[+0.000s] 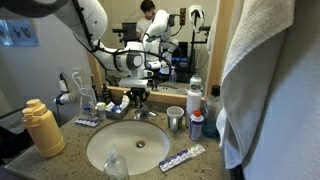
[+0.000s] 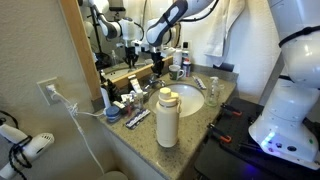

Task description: Lift the tap handle then push it down

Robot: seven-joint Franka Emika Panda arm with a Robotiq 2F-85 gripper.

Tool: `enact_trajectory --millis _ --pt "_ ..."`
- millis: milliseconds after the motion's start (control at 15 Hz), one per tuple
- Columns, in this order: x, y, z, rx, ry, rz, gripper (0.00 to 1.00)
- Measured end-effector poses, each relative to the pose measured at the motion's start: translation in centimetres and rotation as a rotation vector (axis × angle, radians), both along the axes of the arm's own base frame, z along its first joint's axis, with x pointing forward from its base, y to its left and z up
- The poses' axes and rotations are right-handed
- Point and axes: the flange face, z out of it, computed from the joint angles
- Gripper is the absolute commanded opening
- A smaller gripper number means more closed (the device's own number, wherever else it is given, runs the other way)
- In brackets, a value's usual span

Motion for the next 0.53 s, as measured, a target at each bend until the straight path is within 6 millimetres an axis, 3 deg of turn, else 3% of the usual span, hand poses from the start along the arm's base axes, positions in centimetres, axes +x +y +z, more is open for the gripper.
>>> enact_trajectory --millis 533 --pt "0.07 0.79 0.03 -0.022 -0.001 -0.029 0.07"
